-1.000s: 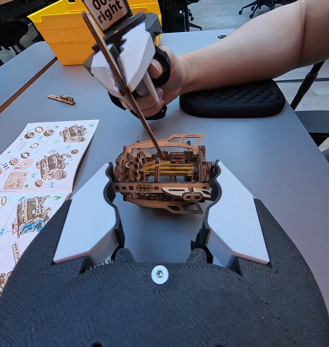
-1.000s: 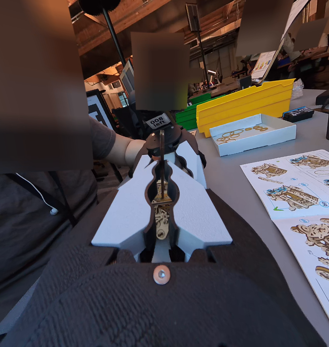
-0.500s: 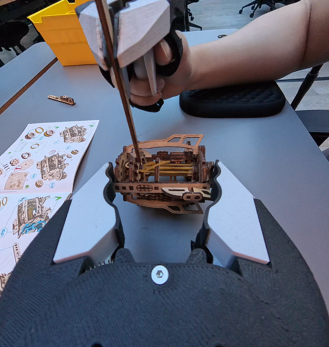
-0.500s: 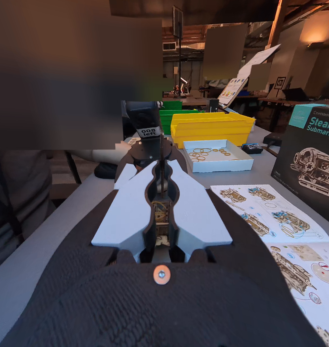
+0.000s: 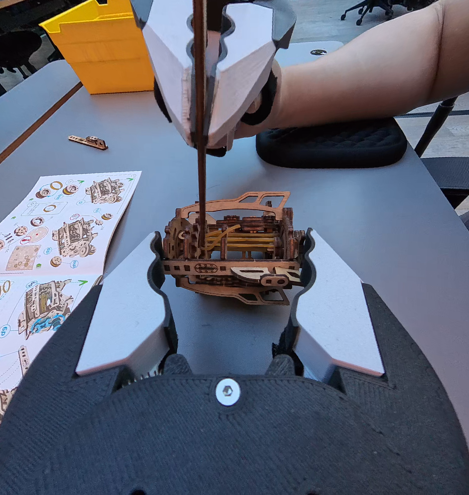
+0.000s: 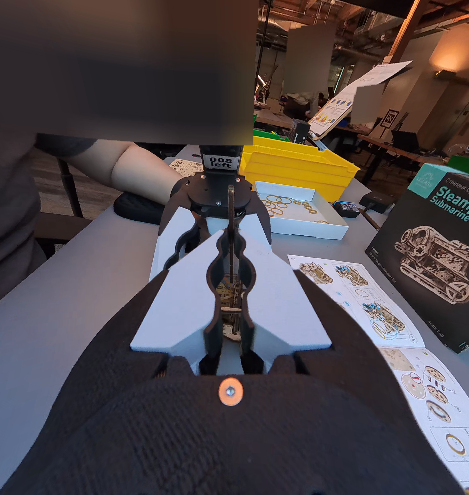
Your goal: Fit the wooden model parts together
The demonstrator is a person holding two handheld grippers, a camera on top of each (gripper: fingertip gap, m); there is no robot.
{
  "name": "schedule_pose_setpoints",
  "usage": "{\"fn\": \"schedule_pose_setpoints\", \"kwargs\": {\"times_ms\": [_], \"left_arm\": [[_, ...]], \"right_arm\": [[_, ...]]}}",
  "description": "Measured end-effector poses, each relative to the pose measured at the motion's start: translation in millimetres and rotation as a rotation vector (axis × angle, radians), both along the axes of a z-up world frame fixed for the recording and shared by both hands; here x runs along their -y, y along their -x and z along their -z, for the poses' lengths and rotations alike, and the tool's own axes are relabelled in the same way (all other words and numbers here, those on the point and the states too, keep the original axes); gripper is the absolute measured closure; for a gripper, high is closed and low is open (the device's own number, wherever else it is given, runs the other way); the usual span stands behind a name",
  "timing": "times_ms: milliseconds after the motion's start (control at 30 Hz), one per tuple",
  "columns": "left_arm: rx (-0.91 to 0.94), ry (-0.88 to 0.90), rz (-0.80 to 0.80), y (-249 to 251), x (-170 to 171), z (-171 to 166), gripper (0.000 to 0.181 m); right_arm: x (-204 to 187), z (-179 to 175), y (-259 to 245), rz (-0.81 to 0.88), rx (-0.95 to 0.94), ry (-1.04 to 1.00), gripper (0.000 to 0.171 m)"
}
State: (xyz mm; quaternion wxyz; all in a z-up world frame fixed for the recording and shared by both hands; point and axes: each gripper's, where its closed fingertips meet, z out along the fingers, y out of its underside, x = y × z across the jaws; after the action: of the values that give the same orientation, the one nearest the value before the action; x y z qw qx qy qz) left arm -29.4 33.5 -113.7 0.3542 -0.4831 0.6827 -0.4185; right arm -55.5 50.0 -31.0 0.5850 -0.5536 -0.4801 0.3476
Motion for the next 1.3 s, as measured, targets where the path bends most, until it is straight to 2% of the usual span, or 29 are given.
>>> {"fn": "schedule_pose_setpoints", "kwargs": {"times_ms": [500,833,1300], "left_arm": [[0.0,0.004,0.002,0,0,0,0.078],[-0.001,0.004,0.001,0,0,0,0.078],[-0.002,0.003,0.001,0,0,0,0.078]], "right_arm": [[1,3,9,-0.005,0.06,-0.042,0.171],[1,15,14,-0.039,0.168,0.016,0.17],[-2,11,-1,-0.021,0.08,0.081,0.171]]}}
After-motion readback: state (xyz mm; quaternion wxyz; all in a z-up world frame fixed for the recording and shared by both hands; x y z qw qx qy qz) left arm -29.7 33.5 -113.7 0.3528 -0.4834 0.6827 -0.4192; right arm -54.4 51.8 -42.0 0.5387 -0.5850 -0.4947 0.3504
